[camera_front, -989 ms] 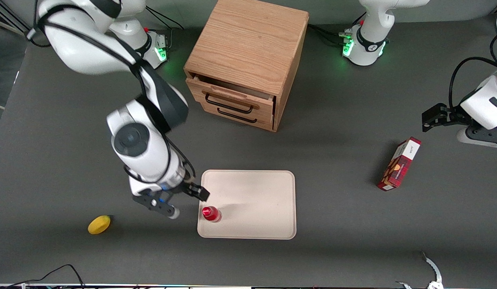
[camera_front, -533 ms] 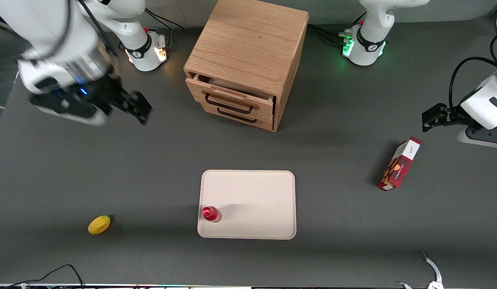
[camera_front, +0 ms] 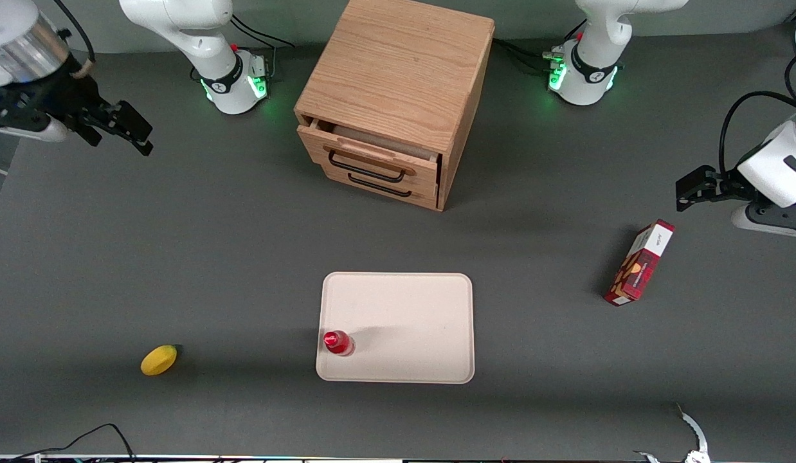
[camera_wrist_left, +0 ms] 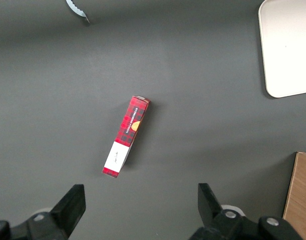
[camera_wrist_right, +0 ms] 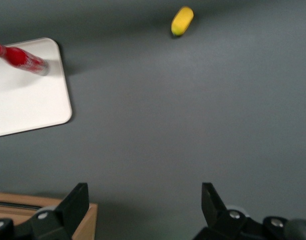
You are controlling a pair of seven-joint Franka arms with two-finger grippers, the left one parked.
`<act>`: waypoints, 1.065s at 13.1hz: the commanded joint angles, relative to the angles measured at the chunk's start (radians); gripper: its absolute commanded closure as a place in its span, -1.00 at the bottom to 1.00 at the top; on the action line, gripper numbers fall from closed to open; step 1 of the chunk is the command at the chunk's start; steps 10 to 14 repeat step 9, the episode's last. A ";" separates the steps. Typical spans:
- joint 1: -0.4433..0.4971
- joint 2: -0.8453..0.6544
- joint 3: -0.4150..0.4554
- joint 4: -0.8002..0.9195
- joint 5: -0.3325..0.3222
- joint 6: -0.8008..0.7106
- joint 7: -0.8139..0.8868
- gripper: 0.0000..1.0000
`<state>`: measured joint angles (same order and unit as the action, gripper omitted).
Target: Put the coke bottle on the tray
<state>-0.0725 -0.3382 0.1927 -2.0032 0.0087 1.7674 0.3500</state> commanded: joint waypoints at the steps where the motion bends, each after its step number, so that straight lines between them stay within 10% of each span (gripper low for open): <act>1: -0.006 -0.078 -0.016 -0.178 0.033 0.112 -0.043 -1.00; 14: 0.002 0.119 -0.044 0.148 0.080 -0.127 -0.085 -1.00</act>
